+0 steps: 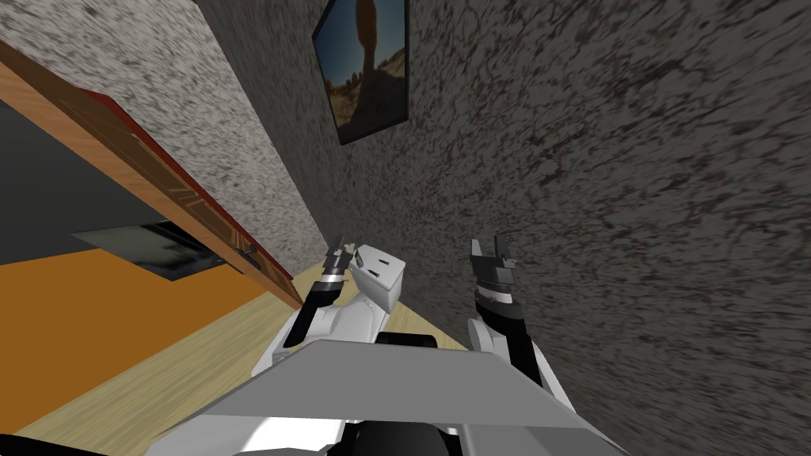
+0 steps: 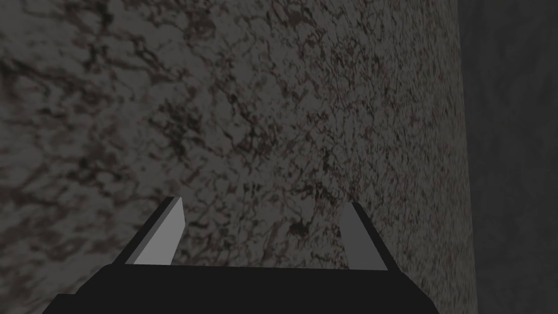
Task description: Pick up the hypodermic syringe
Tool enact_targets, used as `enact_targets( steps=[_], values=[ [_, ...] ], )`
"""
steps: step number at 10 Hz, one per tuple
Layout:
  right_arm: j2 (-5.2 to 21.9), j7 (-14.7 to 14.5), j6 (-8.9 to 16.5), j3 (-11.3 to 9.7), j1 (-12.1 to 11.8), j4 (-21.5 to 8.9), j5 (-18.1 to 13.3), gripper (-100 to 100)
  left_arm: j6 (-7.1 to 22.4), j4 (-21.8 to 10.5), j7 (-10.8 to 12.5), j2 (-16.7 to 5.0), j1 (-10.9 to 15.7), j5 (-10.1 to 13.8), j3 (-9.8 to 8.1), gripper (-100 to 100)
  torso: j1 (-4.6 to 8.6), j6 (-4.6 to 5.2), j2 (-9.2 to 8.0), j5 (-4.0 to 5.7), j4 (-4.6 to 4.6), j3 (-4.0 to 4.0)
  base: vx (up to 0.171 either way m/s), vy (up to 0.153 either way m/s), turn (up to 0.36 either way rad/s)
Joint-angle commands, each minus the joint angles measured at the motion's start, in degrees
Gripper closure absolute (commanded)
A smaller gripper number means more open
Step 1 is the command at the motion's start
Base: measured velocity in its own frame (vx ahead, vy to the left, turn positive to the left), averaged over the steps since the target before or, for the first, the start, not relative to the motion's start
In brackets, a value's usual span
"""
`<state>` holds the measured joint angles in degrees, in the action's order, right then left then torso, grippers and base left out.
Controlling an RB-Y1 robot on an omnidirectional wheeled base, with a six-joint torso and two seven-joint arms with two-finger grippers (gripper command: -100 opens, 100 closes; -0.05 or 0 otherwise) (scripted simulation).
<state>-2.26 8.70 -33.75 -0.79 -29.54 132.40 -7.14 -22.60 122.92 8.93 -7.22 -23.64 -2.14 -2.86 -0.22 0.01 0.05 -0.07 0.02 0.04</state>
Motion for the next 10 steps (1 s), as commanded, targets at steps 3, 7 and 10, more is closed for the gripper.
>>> enact_targets(
  steps=[3,7,10],
  values=[
    [0.0,0.0,0.0,0.0,0.0,0.0,0.0,0,5.5,-4.4,-1.0,-2.4,4.0,-1.1,-0.58,-100,0.18,-0.01,-0.07,0.05,-0.02,-0.05,-0.013,0.013,-0.044],
    [0.0,0.0,0.0,0.0,0.0,0.0,0.0,0,5.5,-4.4,-1.0,-2.4,4.0,-1.1,-0.58,-100,0.23,-0.02,-0.06,0.07,-0.02,-0.04,0.0,0.0,0.0],
    [0.0,0.0,0.0,0.0,0.0,0.0,0.0,0,5.5,-4.4,-1.0,-2.4,4.0,-1.1,-0.58,-100,0.23,-0.01,-0.07,0.07,-0.02,-0.05,-0.001,0.001,-0.004]
  ],
)
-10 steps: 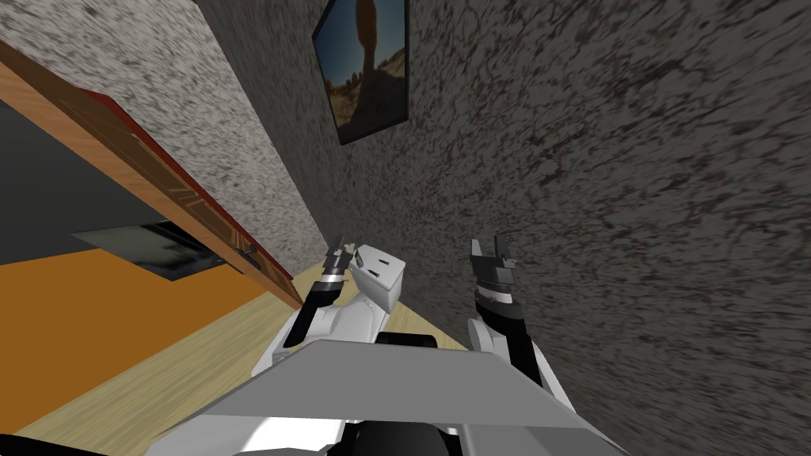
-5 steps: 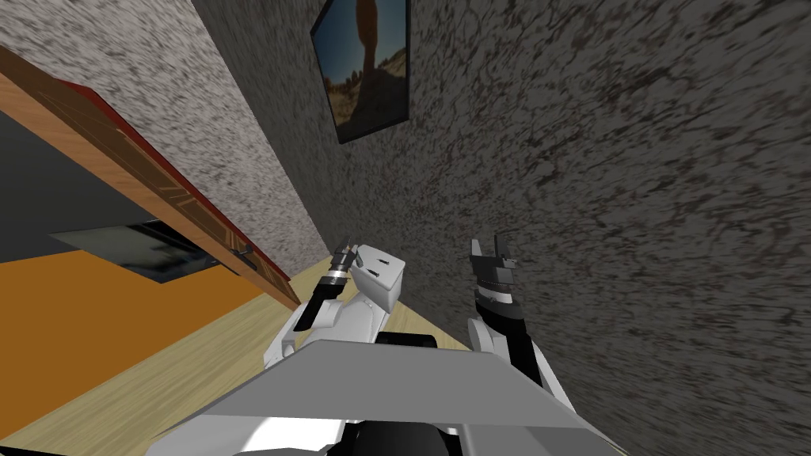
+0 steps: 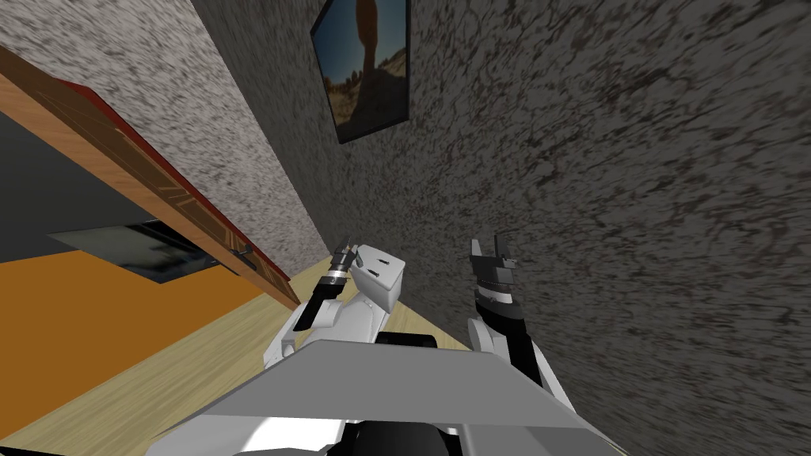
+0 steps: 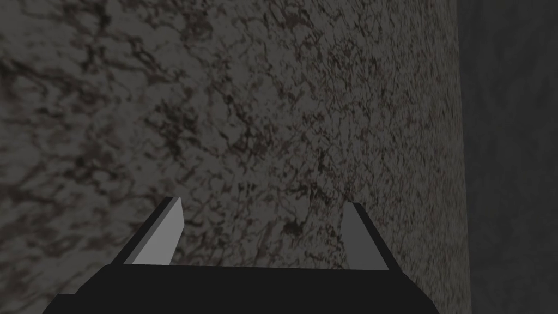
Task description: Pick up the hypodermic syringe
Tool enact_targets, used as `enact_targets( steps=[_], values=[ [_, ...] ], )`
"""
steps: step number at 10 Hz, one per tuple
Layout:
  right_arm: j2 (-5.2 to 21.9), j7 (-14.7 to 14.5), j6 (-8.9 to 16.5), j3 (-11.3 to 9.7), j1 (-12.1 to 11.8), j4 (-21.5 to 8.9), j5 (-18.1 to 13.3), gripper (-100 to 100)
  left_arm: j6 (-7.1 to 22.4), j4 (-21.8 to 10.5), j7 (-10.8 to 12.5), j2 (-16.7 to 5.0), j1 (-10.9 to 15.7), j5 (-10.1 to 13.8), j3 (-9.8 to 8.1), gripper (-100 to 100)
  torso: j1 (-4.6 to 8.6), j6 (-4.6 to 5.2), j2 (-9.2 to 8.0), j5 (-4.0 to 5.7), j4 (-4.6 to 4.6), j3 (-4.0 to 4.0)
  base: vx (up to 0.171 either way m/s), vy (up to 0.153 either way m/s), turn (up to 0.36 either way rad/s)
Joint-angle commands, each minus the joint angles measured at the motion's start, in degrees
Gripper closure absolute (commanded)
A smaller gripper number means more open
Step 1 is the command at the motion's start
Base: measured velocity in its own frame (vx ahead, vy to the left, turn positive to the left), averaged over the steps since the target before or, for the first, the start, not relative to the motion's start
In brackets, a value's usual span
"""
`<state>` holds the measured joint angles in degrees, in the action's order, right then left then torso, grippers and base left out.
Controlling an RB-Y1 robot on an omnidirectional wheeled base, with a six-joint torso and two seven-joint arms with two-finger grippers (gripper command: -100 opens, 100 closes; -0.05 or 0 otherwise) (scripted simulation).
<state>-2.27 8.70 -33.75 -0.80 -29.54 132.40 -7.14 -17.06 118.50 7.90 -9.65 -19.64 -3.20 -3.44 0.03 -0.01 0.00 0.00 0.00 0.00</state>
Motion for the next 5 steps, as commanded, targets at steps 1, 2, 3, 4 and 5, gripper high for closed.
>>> enact_targets(
  steps=[1,2,3,4,5],
  values=[
    [0.0,0.0,0.0,0.0,0.0,0.0,0.0,0,0.0,0.0,0.0,0.0,0.0,0.0,0.0,-100,0.0,0.0,0.0,0.0,0.0,0.0,0.011,-0.012,0.038],
    [0.0,0.0,0.0,0.0,0.0,0.0,0.0,0,0.0,0.0,0.0,0.0,0.0,0.0,0.0,-100,0.03,0.0,0.03,0.01,0.01,0.02,0.0,0.0,0.0],
    [0.0,0.0,0.0,0.0,0.0,0.0,0.0,0,1.9,-1.0,-0.7,-0.5,1.2,-0.1,-0.55,-100,-0.01,0.01,0.0,0.0,0.0,0.0,-0.008,-0.004,-0.066],
    [0.0,0.0,0.0,0.0,0.0,0.0,0.0,0,3.2,-1.6,-1.1,-0.8,2.0,-0.2,-0.9,-100,0.01,0.02,-0.01,0.0,0.0,-0.01,-0.004,-0.016,-0.056],
    [0.0,0.0,0.0,0.0,0.0,0.0,0.0,0,4.5,-2.3,-1.6,-1.2,2.9,-0.3,-1.32,-100,0.04,0.01,0.0,0.01,0.0,0.0,-0.004,-0.02,-0.054]
  ],
)
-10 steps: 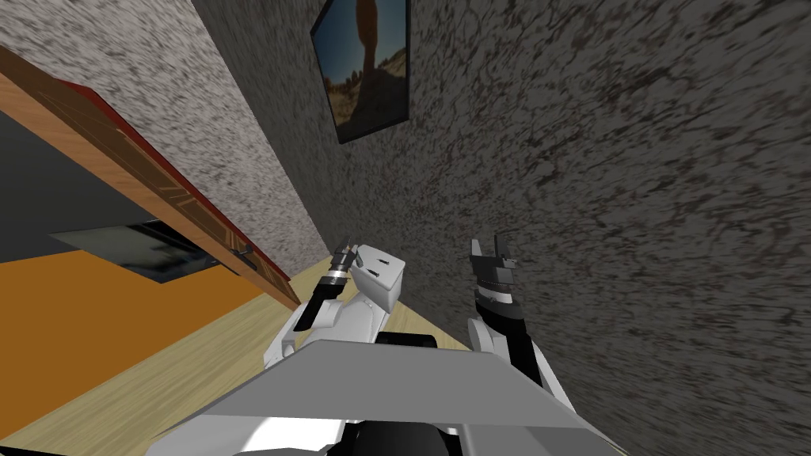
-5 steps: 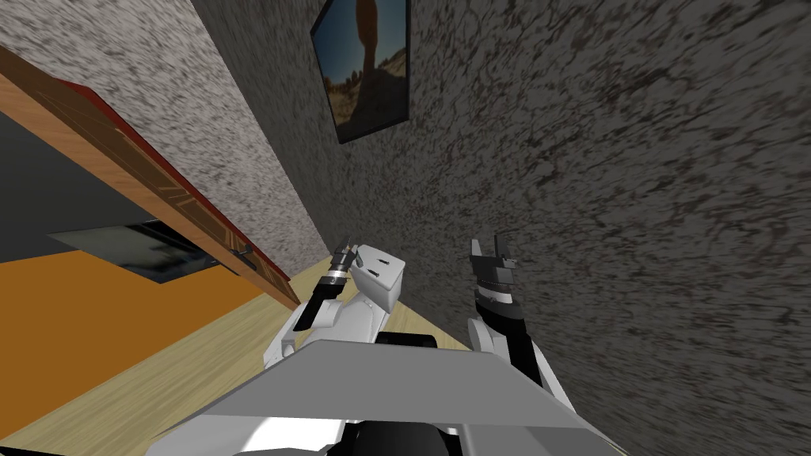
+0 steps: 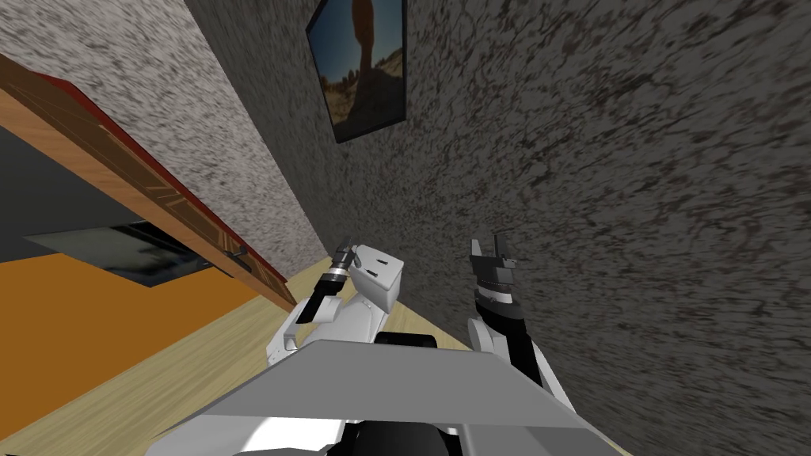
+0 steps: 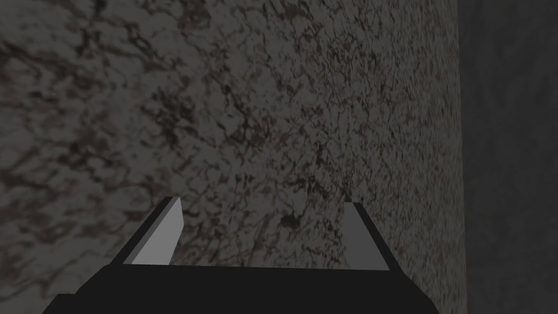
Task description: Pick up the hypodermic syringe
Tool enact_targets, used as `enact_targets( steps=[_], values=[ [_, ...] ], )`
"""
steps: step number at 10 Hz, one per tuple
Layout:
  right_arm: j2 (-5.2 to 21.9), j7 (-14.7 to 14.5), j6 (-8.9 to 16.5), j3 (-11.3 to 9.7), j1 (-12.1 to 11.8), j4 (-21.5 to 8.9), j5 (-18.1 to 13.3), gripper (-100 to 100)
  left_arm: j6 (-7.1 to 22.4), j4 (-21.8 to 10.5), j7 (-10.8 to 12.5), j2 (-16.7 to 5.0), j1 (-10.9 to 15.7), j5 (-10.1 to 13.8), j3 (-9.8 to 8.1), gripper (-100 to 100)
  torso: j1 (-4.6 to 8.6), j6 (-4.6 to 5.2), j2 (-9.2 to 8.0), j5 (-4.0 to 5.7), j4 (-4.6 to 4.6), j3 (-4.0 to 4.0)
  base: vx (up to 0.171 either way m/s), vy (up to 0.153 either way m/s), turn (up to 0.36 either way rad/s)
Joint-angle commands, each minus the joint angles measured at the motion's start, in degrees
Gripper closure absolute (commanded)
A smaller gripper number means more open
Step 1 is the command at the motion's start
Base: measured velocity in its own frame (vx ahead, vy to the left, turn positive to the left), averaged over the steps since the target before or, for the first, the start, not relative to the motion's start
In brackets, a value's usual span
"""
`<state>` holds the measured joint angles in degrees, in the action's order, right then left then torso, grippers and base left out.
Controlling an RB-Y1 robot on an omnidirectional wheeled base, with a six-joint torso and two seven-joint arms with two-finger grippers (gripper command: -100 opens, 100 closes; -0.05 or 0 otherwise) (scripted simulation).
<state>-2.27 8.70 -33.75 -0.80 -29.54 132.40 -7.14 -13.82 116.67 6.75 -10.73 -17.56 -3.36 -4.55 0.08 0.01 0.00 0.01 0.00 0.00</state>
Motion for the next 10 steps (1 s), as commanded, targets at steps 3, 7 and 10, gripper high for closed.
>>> enact_targets(
  steps=[3,7,10],
  values=[
    [0.0,0.0,0.0,0.0,0.0,0.0,0.0,0,6.4,-3.4,-2.4,-1.6,4.3,-0.5,-1.81,-100,0.01,0.01,0.01,0.0,0.0,0.0,-0.007,-0.02,-0.082],
    [0.0,0.0,0.0,0.0,0.0,0.0,0.0,0,11.7,-5.9,-3.9,-2.9,7.2,-0.8,-3.12,-100,-0.01,0.0,0.0,0.0,0.0,0.0,-0.005,-0.015,-0.053],
    [0.0,0.0,0.0,0.0,0.0,0.0,0.0,0,16.4,-8.8,-5.7,-4.2,10.5,-1.1,-4.6,-100,-0.02,-0.02,-0.01,-0.01,0.0,-0.01,-0.005,-0.014,-0.062]
  ],
)
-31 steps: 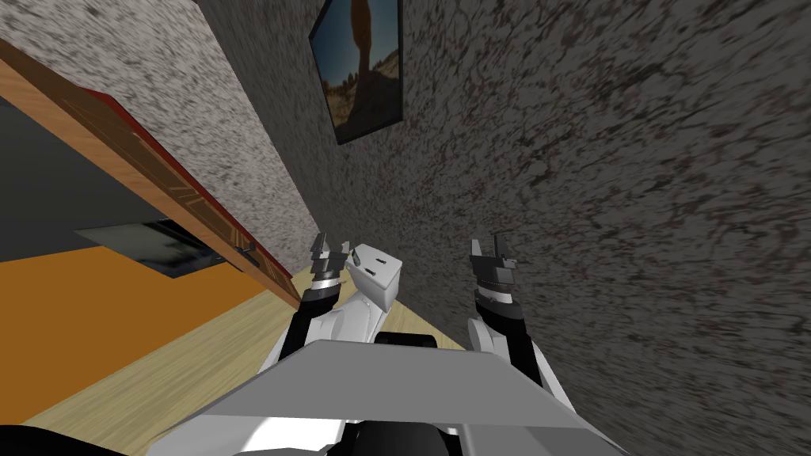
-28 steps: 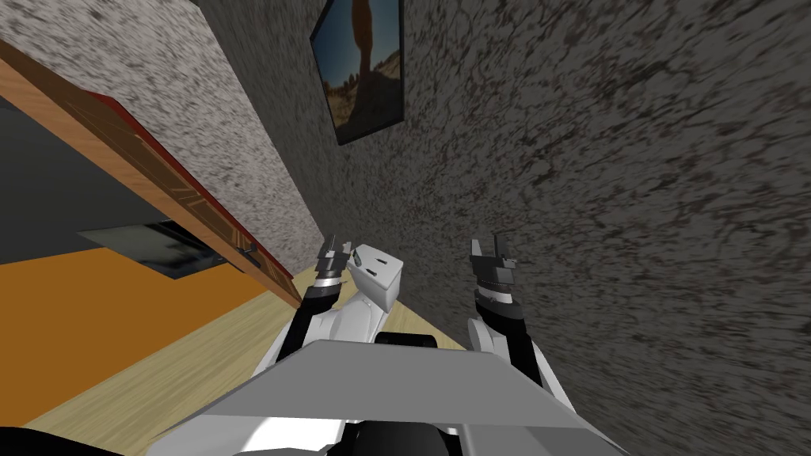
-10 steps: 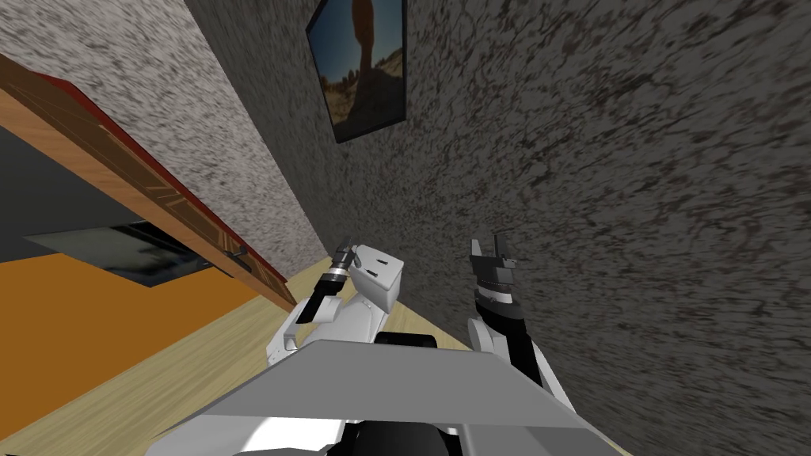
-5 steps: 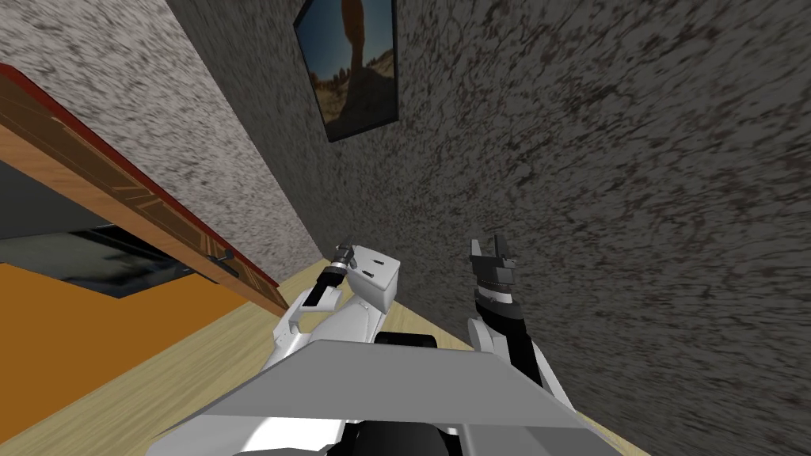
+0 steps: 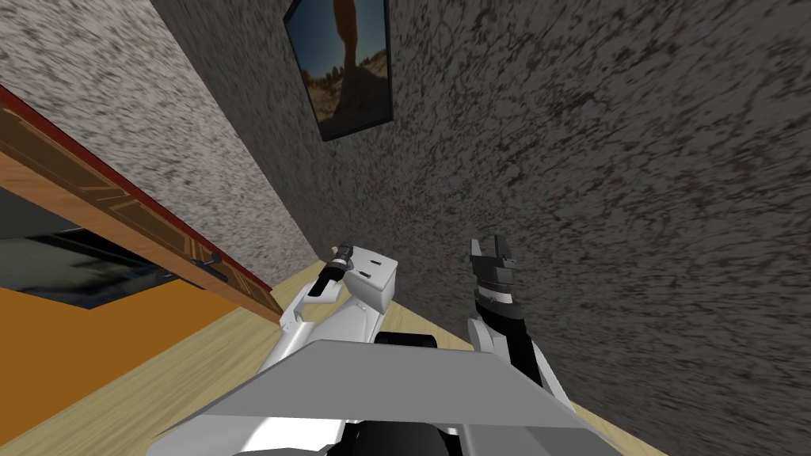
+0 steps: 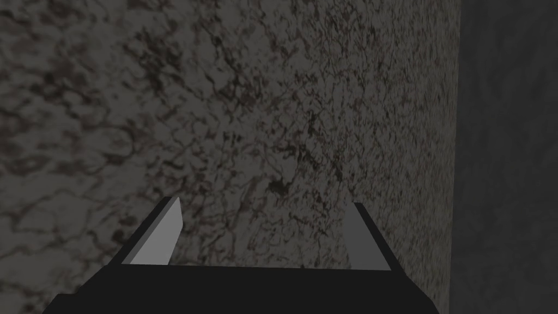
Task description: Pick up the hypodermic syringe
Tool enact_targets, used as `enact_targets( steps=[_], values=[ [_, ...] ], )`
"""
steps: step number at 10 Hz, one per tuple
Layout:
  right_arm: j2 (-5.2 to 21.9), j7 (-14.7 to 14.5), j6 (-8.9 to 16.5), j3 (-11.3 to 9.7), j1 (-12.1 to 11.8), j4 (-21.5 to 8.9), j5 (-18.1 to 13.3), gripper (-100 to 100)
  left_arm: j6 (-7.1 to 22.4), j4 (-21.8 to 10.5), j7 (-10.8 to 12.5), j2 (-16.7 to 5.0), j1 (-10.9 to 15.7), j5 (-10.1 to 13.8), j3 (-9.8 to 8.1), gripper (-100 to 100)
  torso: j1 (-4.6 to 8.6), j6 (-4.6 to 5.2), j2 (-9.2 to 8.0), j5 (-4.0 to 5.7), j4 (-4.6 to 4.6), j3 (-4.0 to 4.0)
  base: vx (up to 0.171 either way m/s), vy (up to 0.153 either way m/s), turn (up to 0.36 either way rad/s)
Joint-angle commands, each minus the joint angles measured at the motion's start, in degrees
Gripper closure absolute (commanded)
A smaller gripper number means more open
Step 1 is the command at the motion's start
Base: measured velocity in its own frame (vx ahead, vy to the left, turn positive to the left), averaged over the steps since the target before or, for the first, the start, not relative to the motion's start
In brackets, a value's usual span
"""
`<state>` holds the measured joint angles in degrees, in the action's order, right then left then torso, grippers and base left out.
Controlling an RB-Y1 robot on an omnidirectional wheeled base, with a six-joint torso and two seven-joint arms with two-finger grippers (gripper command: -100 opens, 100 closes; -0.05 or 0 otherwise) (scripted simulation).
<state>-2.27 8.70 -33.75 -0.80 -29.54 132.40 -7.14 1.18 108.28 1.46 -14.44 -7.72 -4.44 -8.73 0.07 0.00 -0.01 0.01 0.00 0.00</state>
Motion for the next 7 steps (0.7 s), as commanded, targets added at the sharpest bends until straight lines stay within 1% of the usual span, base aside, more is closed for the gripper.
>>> enact_targets(
  steps=[1,2,3,4,5,6,7],
  values=[
    [0.0,0.0,0.0,0.0,0.0,0.0,0.0,0,2.0,-0.5,-0.5,-0.5,0.6,0.0,-0.41,-100,0.0,0.0,0.0,0.0,0.0,0.0,-0.004,-0.011,-0.038],
    [0.0,0.0,0.0,0.0,0.0,0.0,0.0,0,4.0,-2.1,-1.4,-1.2,2.4,-0.2,-1.19,-100,-0.02,-0.02,-0.01,0.0,0.0,-0.01,-0.007,-0.017,-0.068],
    [0.0,0.0,0.0,0.0,0.0,0.0,0.0,0,4.8,-2.1,-1.4,-1.2,2.4,-0.2,-1.19,-100,0.0,0.0,-0.01,0.0,0.0,-0.01,-0.004,-0.015,-0.039],
    [0.0,0.0,0.0,0.0,0.0,0.0,0.0,0,6.6,-3.8,-2.4,-2.0,4.2,-0.3,-2.0,-100,0.0,-0.02,-0.01,0.0,0.0,-0.01,-0.002,-0.018,-0.072],
    [0.0,0.0,0.0,0.0,0.0,0.0,0.0,0,7.8,-3.8,-2.4,-2.0,4.2,-0.3,-2.0,-100,0.0,0.0,0.0,0.0,0.0,0.0,-0.003,-0.013,-0.044],
    [0.0,0.0,0.0,0.0,0.0,0.0,0.0,0,9.6,-5.7,-3.4,-2.7,6.1,-0.5,-2.82,-100,0.0,-0.02,0.0,0.0,0.0,0.0,-0.007,-0.019,-0.084],
    [0.0,0.0,0.0,0.0,0.0,0.0,0.0,0,10.8,-5.7,-3.4,-2.7,6.1,-0.5,-2.82,-100,0.01,0.0,0.0,0.0,0.0,0.0,-0.004,-0.014,-0.044]
  ],
)
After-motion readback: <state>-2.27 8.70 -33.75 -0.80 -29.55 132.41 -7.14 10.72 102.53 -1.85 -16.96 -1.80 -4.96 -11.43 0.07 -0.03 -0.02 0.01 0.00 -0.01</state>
